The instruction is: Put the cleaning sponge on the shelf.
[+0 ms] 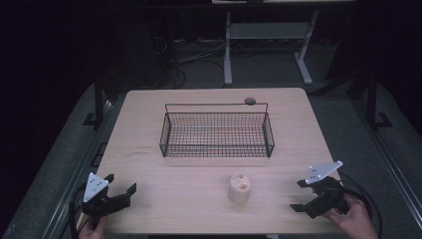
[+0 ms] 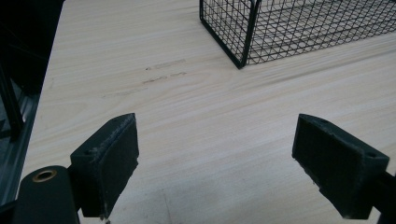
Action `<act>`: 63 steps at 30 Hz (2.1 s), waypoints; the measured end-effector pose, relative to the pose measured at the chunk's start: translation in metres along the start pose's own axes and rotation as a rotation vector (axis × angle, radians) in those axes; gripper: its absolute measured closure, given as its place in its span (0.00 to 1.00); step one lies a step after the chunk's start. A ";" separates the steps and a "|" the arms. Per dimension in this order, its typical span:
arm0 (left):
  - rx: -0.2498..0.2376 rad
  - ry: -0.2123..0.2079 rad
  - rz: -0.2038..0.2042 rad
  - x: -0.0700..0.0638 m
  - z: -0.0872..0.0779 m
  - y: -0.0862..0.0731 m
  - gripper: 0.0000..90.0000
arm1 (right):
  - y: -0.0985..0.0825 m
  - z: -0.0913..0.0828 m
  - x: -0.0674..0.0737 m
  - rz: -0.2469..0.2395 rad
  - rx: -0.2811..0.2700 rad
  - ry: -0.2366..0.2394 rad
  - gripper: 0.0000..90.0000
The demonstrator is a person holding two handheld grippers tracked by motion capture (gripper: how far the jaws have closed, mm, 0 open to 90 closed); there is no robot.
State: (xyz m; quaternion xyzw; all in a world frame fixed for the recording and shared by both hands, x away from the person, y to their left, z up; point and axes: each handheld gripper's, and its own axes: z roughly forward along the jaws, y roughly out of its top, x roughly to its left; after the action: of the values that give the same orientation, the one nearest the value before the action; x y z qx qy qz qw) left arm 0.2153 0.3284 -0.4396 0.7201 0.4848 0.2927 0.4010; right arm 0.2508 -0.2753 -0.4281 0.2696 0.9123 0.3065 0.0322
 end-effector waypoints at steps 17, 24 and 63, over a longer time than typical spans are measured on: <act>-0.011 -0.008 -0.010 0.000 -0.002 0.001 0.15 | 0.026 0.002 0.006 -0.057 0.041 0.035 0.17; -0.012 -0.011 -0.006 -0.001 -0.001 0.001 0.15 | 0.048 0.007 0.012 -0.115 0.064 0.053 0.17; -0.020 -0.013 -0.015 0.000 -0.002 0.001 0.15 | 0.146 0.034 0.039 -0.325 0.172 0.094 0.17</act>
State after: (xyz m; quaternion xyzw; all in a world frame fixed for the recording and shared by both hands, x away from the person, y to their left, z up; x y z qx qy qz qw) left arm 0.2145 0.3286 -0.4376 0.7144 0.4847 0.2897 0.4133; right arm 0.2940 -0.1400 -0.3672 0.1059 0.9672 0.2302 0.0154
